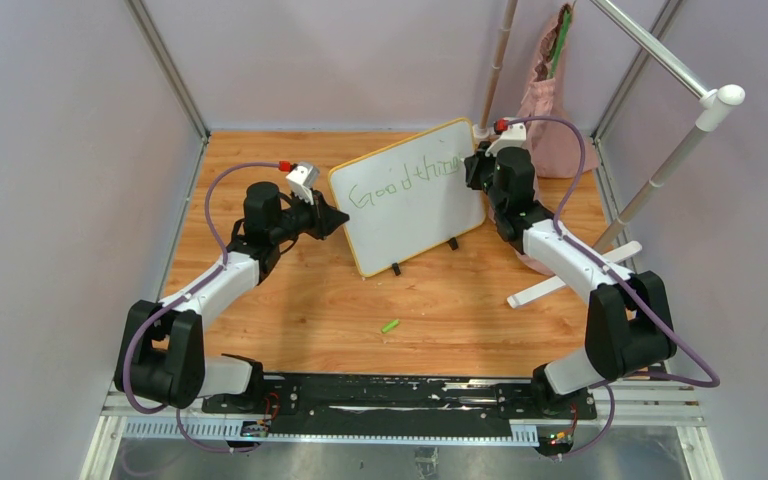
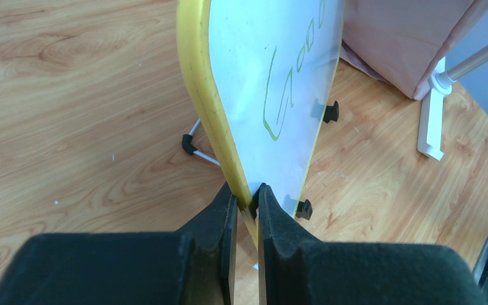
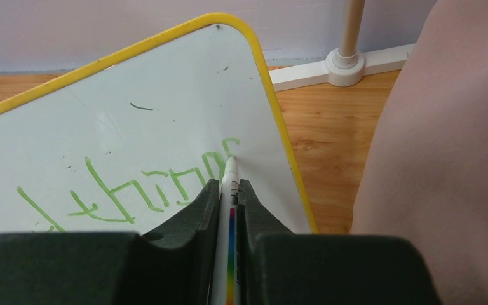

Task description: Write a sentence on the whiteboard

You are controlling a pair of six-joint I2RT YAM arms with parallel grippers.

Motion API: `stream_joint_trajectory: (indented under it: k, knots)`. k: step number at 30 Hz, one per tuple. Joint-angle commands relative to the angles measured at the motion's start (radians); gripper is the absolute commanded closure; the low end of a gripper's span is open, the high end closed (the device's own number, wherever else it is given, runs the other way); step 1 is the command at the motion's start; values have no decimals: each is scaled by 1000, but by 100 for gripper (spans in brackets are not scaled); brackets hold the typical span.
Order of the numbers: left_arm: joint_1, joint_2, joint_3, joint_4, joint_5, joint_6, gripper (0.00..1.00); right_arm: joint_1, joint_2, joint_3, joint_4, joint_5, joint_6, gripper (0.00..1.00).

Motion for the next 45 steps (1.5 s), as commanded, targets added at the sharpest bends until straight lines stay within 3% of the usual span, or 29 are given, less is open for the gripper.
stream_joint_trajectory:
  k: [1, 45]
  knots:
    - [-6, -8, -10, -20, -62, 105, 100, -11, -15, -5, -17, 32, -2, 100]
    - [-11, -12, -10, -23, -70, 102, 100, 16, -26, -5, -66, -14, 25, 100]
